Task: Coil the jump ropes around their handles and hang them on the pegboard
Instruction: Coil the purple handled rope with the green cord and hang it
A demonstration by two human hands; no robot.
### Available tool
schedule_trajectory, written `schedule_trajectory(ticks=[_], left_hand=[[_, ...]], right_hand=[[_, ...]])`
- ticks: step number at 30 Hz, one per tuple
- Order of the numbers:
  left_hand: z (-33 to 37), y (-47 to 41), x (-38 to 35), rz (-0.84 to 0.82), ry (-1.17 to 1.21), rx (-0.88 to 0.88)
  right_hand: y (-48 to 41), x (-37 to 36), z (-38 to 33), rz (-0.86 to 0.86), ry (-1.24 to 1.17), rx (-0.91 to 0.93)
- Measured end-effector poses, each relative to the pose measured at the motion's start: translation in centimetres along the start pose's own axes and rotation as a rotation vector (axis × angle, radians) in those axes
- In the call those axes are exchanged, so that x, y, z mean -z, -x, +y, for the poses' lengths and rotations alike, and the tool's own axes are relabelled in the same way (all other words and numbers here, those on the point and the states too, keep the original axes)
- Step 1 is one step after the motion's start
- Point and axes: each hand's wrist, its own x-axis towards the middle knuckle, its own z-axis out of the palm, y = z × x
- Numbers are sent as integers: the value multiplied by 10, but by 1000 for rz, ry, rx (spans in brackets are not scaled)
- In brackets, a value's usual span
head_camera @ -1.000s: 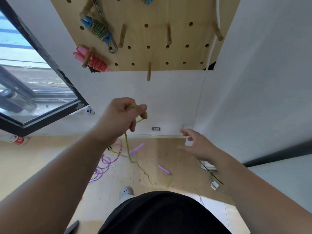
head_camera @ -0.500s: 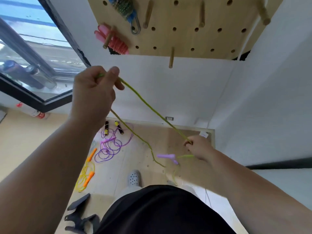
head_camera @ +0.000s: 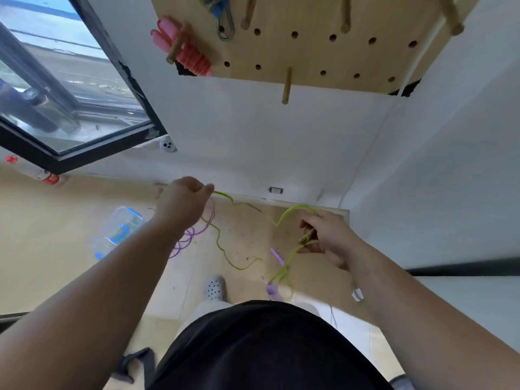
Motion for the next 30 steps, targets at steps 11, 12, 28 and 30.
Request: schedule_trajectory(ticks=[11,12,28,30], left_hand=[[34,82,-58,-548,358,-251],[36,83,-60,-534,405,-226],[88,103,-54,-402,880,-48],[92,104,-54,-373,900,-47]], right_hand=[[41,-28,-38,-185,-336,78],[42,-26,-39,-207,-322,108],[57,-14,-9,-239,-197,314],[67,-18,-3,-366,26,314]])
